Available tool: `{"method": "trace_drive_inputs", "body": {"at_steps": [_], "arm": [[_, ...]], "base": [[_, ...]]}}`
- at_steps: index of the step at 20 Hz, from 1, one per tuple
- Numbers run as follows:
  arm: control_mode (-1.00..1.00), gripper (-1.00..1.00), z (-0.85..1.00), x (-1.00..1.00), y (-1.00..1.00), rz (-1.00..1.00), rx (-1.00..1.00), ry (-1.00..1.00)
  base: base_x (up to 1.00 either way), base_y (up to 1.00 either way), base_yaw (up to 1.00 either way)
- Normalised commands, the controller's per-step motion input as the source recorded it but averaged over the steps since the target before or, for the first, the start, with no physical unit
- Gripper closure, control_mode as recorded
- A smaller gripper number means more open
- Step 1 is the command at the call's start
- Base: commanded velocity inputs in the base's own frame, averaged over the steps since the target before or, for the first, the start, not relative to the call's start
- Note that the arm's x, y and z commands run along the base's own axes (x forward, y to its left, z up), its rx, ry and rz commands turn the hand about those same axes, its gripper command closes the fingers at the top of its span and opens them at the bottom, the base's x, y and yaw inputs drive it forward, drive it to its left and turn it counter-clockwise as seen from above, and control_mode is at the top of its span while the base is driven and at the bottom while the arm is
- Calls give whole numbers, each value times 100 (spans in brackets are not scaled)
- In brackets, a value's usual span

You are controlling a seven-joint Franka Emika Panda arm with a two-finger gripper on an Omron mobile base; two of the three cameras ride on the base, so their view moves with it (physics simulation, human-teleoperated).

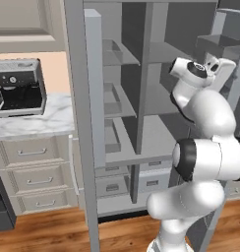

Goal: There is a bowl on the dining counter. Grab a lemon wedge from the fridge and place it in the bowl. Then get the liquor bottle and glass cup from the cabinet and place them next to the bowl.

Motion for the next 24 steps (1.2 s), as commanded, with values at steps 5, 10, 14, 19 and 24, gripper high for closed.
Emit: {"method": "trace_drive_inputs", "body": {"at_steps": [5,10,14,19,24], "arm": [[-100,-100,-1,0,-66,-2,4,0],[-100,-100,0,-32,-2,0,7,-5],[-100,-100,0,-99,14,0,27,-10],[-100,-100,0,-76,68,0,32,-5],[-100,-100,-2,-41,99,7,28,-9]], "base": [[0,0,0],[0,0,0],[0,0,0],[0,0,0],[0,0,0]]}}
